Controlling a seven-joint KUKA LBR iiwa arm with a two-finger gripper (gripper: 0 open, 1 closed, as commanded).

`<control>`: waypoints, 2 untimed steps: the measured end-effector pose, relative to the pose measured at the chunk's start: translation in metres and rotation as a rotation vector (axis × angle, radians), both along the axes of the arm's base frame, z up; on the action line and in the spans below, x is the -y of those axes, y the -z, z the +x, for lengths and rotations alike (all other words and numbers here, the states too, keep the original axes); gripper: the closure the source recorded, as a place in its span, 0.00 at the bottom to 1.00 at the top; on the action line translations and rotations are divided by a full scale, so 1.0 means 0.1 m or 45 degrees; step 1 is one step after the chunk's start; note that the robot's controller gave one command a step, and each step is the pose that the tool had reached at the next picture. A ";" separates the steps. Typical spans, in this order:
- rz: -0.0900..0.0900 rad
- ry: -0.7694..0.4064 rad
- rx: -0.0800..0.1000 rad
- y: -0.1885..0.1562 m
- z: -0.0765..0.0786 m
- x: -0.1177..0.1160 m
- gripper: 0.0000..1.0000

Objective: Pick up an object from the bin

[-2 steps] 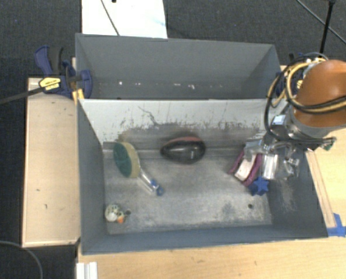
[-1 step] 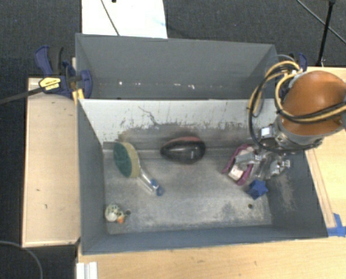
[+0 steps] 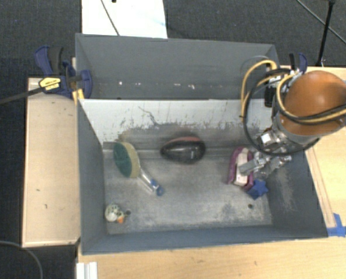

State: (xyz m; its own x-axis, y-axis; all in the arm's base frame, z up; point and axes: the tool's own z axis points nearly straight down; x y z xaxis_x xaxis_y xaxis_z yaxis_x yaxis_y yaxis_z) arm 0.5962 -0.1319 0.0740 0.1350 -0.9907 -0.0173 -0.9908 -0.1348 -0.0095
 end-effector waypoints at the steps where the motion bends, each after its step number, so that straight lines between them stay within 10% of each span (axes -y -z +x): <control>1: 0.005 0.005 0.003 -0.06 0.03 -0.03 1.00; 2: -0.022 0.004 -0.002 -0.59 0.05 -0.04 1.00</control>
Offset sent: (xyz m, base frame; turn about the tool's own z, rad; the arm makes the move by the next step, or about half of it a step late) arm 0.0000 0.0000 0.0000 0.0000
